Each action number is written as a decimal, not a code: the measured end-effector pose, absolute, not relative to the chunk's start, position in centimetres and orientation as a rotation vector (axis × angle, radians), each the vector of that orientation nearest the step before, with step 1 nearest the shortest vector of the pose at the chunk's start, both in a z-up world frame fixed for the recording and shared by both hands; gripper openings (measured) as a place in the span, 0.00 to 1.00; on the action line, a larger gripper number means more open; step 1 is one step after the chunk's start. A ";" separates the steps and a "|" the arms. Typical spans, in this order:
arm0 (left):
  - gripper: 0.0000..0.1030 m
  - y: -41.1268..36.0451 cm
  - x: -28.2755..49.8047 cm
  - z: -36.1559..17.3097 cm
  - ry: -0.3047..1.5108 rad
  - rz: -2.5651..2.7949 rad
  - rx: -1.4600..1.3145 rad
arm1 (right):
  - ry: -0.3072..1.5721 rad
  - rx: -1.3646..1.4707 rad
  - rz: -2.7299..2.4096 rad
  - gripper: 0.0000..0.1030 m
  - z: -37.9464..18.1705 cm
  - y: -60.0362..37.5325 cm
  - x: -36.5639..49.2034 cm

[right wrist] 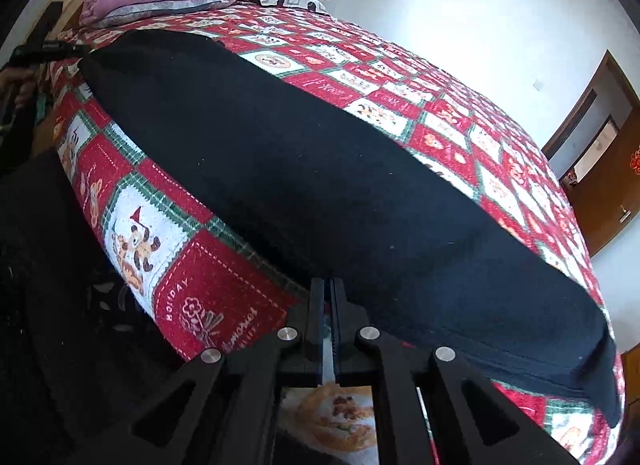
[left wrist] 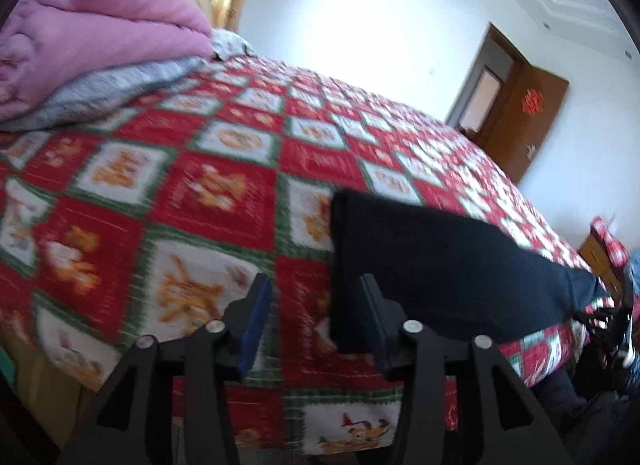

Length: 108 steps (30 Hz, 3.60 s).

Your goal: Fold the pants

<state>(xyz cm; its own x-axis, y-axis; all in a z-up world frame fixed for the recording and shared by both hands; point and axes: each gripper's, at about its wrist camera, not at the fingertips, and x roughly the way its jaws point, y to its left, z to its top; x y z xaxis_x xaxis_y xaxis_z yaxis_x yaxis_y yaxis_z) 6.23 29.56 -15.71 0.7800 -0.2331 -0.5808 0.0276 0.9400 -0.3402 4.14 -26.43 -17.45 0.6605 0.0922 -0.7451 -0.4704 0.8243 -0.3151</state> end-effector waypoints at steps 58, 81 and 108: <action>0.92 6.8 10.0 -17.8 0.635 -0.398 -0.043 | 0.783 0.397 -0.275 0.40 -10.6 -59.0 5.6; 0.92 7.2 9.9 -17.5 0.625 -0.380 -0.049 | 0.735 0.369 -0.321 0.19 -10.5 -58.0 3.9; 1.00 5.4 12.0 -18.2 0.565 -0.249 0.006 | 1.159 0.427 0.753 0.35 -15.1 -14.9 27.6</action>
<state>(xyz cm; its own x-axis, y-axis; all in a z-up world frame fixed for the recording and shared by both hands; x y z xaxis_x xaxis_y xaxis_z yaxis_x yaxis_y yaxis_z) 12.03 5.40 -18.19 0.8151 -0.2322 -0.5308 0.2355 0.9699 -0.0626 27.63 -14.87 -15.11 0.2005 0.7237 -0.6603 -0.3093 0.6863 0.6583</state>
